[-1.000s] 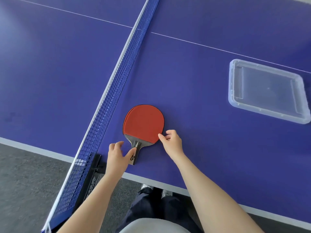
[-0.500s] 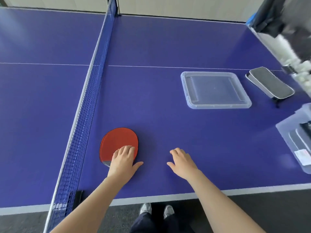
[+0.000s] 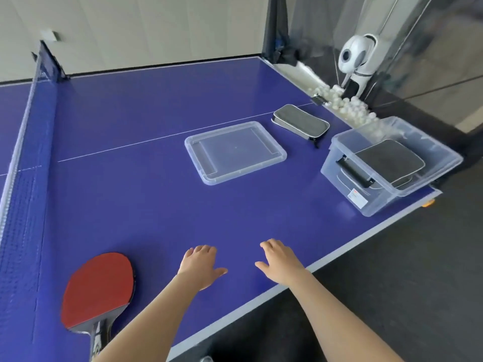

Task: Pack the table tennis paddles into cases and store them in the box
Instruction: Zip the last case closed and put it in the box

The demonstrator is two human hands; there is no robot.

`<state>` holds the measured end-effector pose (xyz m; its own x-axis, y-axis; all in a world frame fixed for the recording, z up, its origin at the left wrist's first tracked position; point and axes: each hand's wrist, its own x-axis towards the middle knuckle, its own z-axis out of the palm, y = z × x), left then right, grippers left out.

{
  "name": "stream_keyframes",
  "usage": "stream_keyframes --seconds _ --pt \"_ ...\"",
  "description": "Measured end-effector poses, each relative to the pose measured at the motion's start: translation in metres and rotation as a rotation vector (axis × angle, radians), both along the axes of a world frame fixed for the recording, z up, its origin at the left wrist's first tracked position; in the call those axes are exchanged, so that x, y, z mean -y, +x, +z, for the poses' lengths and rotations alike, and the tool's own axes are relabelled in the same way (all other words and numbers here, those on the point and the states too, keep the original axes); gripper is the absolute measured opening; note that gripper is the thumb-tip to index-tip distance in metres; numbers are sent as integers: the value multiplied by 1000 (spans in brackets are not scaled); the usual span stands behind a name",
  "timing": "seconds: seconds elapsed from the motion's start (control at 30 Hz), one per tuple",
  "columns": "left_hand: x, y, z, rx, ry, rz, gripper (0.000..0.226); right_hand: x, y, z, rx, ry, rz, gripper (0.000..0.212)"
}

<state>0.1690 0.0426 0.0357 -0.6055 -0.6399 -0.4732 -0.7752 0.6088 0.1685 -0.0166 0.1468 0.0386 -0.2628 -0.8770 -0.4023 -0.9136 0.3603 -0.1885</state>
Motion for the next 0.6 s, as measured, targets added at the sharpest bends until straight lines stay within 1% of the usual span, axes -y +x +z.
stream_keyframes --seconds 0.27,0.4,0.6 --pt "-49 -122 30 12 -23 -34 64 -82 -113 23 -16 -42 -81 59" --pt "-81 -192 49 -29 -58 -56 68 -122 -174 43 -36 -101 -114 60" --pt "-110 -282 80 -105 -89 -92 68 -155 -248 70 -72 -186 -175 59"
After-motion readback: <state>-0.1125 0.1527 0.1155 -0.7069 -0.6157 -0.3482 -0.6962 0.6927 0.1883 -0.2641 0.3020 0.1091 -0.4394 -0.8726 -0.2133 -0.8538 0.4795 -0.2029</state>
